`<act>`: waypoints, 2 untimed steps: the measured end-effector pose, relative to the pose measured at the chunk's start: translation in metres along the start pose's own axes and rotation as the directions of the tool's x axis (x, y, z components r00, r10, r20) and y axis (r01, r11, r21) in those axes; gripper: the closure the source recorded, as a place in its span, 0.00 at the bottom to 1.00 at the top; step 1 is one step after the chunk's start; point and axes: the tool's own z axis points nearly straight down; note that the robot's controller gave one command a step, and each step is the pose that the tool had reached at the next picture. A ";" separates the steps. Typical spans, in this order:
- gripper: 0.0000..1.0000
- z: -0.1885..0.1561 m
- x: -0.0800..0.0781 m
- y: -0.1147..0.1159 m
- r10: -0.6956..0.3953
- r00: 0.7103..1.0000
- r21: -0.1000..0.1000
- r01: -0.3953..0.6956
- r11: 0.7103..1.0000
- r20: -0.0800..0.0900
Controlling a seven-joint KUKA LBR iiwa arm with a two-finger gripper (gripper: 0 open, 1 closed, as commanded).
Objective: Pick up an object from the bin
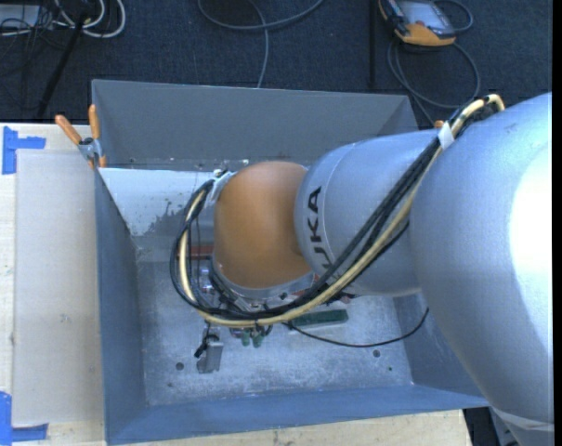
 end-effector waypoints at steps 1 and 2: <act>0.00 0.054 0.028 -0.079 -0.103 0.995 0.001 0.103 0.995 0.002; 0.00 0.016 -0.051 -0.101 -0.143 0.990 0.000 0.143 0.990 0.001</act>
Offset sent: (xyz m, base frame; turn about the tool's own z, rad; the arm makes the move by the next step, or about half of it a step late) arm 0.0741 -0.1076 -0.0007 -0.1547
